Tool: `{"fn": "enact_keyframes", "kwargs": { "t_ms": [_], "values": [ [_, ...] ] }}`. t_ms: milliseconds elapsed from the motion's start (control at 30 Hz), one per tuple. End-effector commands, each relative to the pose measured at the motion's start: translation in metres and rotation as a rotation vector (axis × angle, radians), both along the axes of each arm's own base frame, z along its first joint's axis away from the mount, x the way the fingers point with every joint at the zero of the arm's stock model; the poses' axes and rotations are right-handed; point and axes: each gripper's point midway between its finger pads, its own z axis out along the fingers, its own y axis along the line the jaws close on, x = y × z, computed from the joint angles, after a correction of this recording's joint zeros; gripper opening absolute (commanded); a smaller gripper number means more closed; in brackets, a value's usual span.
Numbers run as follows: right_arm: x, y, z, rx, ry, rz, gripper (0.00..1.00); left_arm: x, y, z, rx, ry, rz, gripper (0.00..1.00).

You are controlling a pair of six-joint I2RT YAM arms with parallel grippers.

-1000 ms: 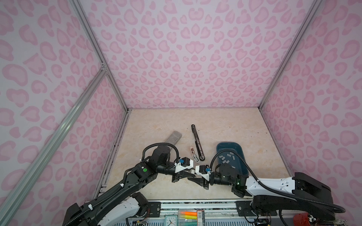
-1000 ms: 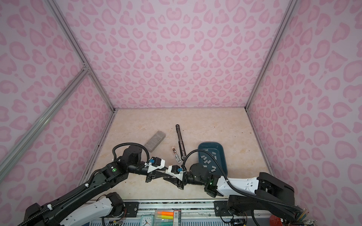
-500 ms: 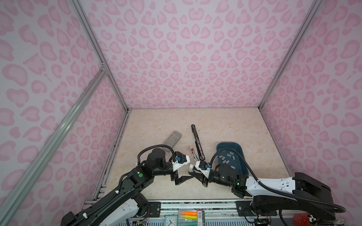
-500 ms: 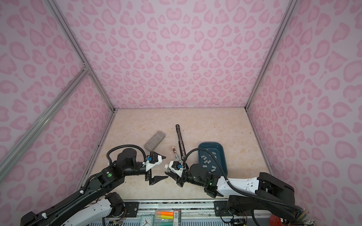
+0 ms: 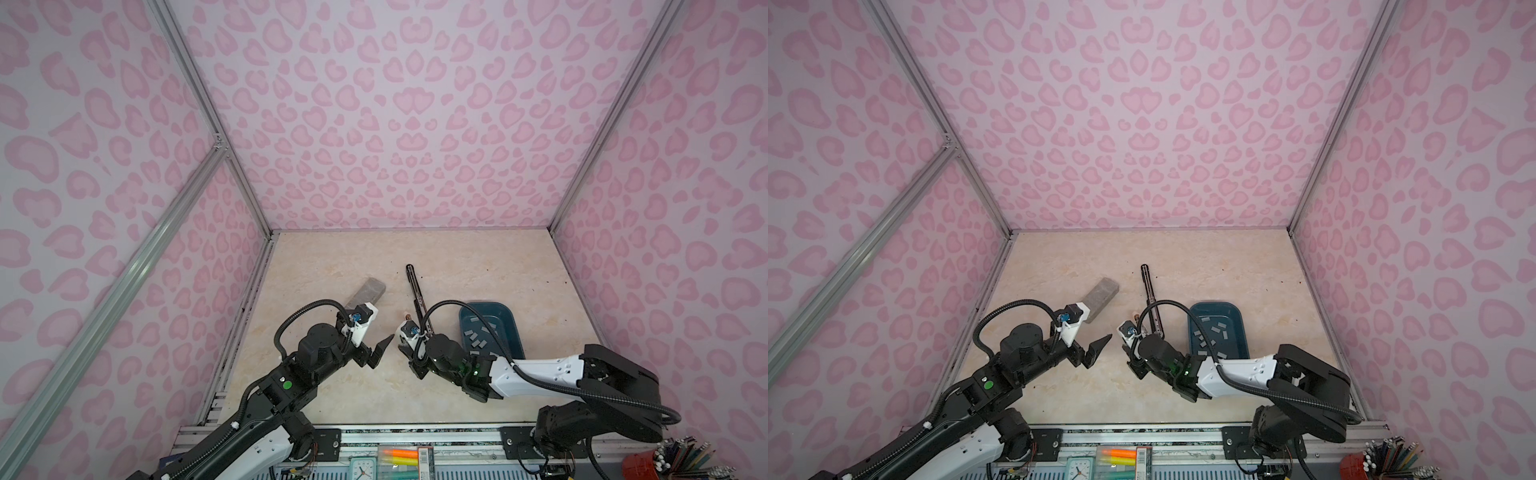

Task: Load the staples into the stapler

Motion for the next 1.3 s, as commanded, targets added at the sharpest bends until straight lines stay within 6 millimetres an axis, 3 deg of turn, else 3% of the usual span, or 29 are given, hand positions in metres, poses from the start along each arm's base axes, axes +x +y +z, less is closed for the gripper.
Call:
{"fn": "enact_keyframes", "kwargs": {
  "t_ms": [0, 300, 600, 800, 967, 1100, 1267],
  "values": [
    [0.010, -0.005, -0.019, -0.088, 0.046, -0.082, 0.11, 0.016, 0.019, 0.012, -0.061, -0.043, 0.156, 0.97],
    [0.032, 0.006, -0.050, -0.157, 0.143, -0.159, 0.11, 0.003, 0.031, 0.023, -0.132, -0.130, 0.152, 0.98],
    [0.044, 0.008, -0.065, -0.153, 0.197, -0.188, 0.24, 0.000, 0.034, 0.022, -0.163, -0.130, 0.160, 0.98],
    [0.044, 0.008, -0.063, -0.137, 0.193, -0.190, 0.34, 0.001, 0.027, 0.029, -0.172, -0.072, 0.142, 0.98],
    [0.042, 0.007, -0.059, -0.106, 0.190, -0.187, 0.41, 0.012, 0.043, 0.030, -0.230, -0.063, 0.269, 0.98],
    [0.039, 0.000, -0.045, -0.077, 0.170, -0.191, 0.48, 0.008, 0.036, 0.029, -0.229, -0.082, 0.219, 0.98],
    [0.036, -0.012, -0.017, -0.009, 0.121, -0.203, 0.52, 0.015, 0.045, 0.025, -0.229, -0.088, 0.287, 0.98]
  ]
}}
